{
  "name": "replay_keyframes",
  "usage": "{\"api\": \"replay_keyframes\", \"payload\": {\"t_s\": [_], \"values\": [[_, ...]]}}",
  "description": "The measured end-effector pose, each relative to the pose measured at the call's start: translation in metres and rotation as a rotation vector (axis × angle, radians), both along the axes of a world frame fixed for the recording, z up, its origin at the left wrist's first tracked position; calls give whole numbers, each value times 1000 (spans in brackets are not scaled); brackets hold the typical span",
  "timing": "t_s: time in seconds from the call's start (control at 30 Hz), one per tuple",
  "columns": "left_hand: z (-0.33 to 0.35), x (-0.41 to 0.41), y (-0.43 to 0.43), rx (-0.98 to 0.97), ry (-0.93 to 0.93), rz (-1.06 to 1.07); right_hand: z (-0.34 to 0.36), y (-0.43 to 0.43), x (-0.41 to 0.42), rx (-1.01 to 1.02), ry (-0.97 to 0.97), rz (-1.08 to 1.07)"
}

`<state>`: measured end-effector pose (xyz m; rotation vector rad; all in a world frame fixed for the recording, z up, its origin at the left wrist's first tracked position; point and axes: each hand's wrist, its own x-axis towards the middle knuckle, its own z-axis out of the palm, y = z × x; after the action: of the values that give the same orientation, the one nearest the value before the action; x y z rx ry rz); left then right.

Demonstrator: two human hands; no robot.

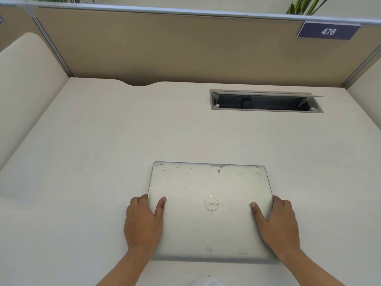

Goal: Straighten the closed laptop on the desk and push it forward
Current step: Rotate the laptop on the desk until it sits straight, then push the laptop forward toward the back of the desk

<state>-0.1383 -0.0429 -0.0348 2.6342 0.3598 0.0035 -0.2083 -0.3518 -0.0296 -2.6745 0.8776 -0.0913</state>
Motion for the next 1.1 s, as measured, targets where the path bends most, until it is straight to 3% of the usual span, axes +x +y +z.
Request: {"api": "replay_keyframes", "payload": {"t_s": [0.17,0.43,0.57,1.1], "values": [[2,0,11,120,34,-93,2,1,2,-25,42,-9],[16,12,5,22,251,-15,5,3,17,208,57,-175],[22,32,9,40,384,1,4,3,25,194,97,-197],[47,135,0,43,295,-4,25,-13,135,229,32,-146]]}}
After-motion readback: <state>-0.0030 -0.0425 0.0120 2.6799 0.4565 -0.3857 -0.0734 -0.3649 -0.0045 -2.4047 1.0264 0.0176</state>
